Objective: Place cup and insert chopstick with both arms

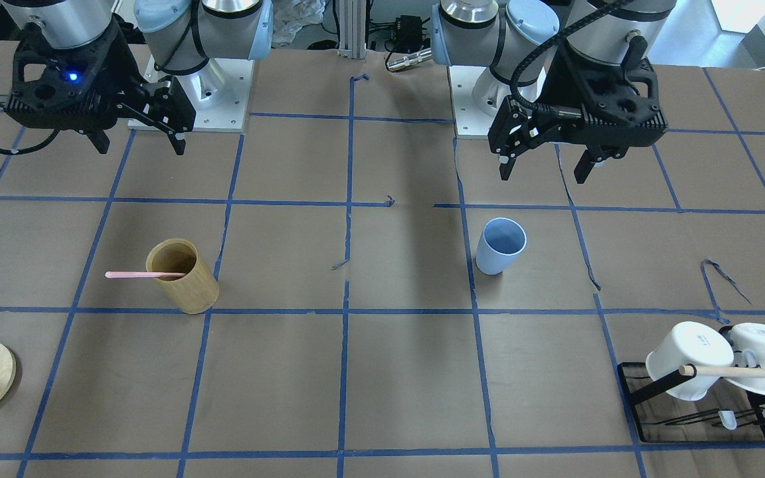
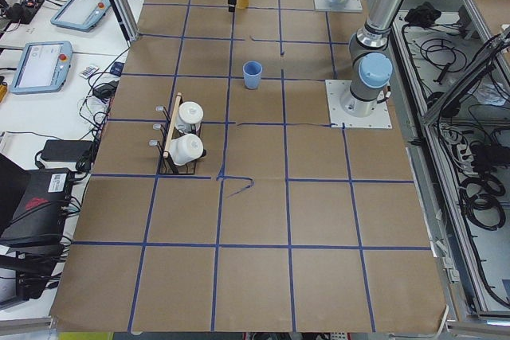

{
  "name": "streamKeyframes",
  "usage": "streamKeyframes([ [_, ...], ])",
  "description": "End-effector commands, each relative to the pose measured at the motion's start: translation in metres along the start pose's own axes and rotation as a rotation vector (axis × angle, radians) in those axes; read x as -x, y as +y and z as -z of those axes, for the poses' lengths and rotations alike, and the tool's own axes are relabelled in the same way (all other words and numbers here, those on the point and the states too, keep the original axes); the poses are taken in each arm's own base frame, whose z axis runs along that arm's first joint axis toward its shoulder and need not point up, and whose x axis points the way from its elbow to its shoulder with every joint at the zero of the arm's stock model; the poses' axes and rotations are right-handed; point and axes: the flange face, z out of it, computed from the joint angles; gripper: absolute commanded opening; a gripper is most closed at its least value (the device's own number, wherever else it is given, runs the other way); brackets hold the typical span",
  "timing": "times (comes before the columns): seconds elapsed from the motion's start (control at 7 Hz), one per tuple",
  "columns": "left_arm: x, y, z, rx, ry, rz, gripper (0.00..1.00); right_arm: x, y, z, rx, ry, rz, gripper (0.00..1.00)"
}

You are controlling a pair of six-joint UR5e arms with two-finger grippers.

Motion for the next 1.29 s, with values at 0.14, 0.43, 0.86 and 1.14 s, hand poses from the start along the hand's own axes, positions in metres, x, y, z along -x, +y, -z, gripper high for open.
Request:
streamKeyframes([
  [0.14, -0.005, 0.001, 0.0, 0.003, 0.054, 0.008, 1.0, -0.002, -0.001, -0.003, 0.013, 0.006, -0.007, 1.0],
  [0.43, -0.004, 0.011, 0.006, 0.013, 0.049, 0.0, 1.0, -0.003, -0.001, -0.003, 0.015, 0.006, -0.007, 1.0],
  [0.86, 0.004, 0.004, -0.007, 0.042, 0.042, 0.002, 1.0, -0.021, -0.032, -0.035, -0.011, 0.001, -0.288, 1.0],
  [1.14, 0.037, 0.013, -0.062, 0.135, 0.025, -0.107, 1.0, -0.034, -0.063, -0.102, -0.078, 0.001, -0.347, 1.0],
])
